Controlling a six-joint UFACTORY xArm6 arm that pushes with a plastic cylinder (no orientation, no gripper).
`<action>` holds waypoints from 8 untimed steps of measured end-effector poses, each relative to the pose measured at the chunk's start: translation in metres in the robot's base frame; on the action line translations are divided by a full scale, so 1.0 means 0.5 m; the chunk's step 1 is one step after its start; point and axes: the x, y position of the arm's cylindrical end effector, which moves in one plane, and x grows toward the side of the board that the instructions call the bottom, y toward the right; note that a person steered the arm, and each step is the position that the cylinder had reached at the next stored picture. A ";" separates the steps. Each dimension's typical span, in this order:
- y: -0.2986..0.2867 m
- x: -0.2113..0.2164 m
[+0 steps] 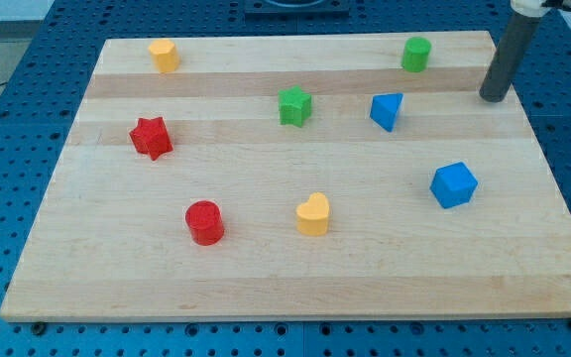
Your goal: Push the blue triangle to the green star
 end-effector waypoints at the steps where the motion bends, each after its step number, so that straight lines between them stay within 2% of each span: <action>1: -0.008 0.046; 2: -0.072 0.205; 3: -0.272 0.213; 5: -0.330 0.117; 7: -0.175 0.109; 8: -0.263 0.035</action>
